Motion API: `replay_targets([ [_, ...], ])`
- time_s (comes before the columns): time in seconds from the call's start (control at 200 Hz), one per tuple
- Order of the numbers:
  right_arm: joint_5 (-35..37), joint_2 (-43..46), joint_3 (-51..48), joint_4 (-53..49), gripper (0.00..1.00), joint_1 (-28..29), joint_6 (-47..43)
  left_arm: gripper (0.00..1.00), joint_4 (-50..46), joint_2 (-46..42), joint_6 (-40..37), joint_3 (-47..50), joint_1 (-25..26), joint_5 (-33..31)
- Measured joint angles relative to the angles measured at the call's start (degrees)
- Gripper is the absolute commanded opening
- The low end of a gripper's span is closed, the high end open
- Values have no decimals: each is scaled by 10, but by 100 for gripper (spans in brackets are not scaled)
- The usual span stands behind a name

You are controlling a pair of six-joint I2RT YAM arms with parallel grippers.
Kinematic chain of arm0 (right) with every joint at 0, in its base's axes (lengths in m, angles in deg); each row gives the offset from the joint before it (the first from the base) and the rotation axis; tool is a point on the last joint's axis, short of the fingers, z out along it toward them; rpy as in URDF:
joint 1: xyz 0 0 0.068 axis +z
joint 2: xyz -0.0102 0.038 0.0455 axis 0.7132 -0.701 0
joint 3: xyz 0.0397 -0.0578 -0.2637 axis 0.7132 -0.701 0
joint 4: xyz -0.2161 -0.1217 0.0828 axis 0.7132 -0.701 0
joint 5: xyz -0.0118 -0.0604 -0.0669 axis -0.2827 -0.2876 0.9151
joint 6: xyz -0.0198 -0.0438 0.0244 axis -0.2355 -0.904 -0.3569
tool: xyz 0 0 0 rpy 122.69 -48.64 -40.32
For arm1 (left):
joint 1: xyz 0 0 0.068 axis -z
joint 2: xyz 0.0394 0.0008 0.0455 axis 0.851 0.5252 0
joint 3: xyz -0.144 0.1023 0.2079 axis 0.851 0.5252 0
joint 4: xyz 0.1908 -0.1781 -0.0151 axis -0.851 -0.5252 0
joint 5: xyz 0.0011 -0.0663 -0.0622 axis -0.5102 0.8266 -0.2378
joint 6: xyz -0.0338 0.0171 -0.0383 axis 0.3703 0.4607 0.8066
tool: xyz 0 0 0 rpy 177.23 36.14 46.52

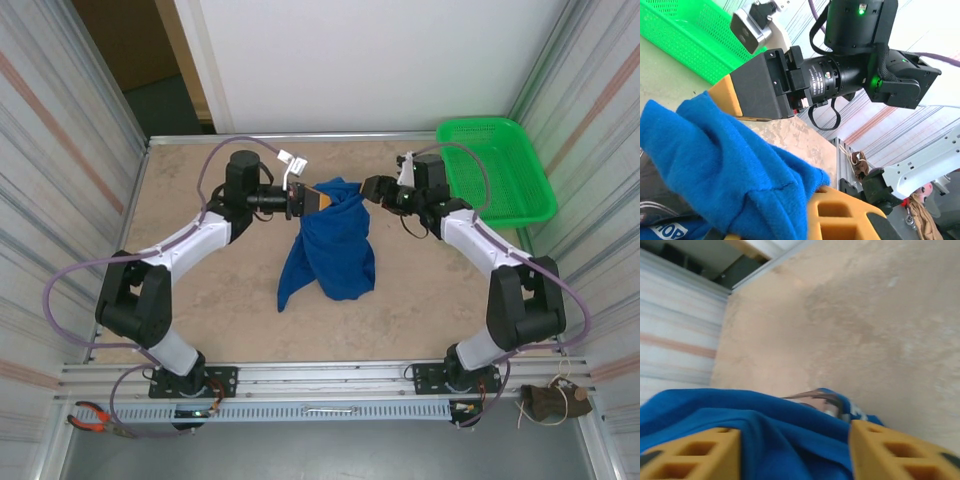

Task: Fold the inside-out t-shirt

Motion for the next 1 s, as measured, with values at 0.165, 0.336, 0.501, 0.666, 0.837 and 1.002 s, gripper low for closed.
replay_targets([
  [0.165,62,127,-43,-42,72,20,7,0,25,0,18,0,-1,7],
  [0.336,90,227,-42,-42,70,94,-18,0,32,0,27,0,-1,12],
  [0.501,84,197,-17,-37,65,136,-68,0,36,0,36,0,-1,23],
  [0.666,64,148,-15,-30,57,140,-90,0,46,0,44,0,-1,30],
  [0.837,43,129,-9,-17,53,140,-90,0,47,0,44,0,-1,34],
  [1.002,26,123,-2,9,48,144,-86,0,47,0,44,0,-1,34],
])
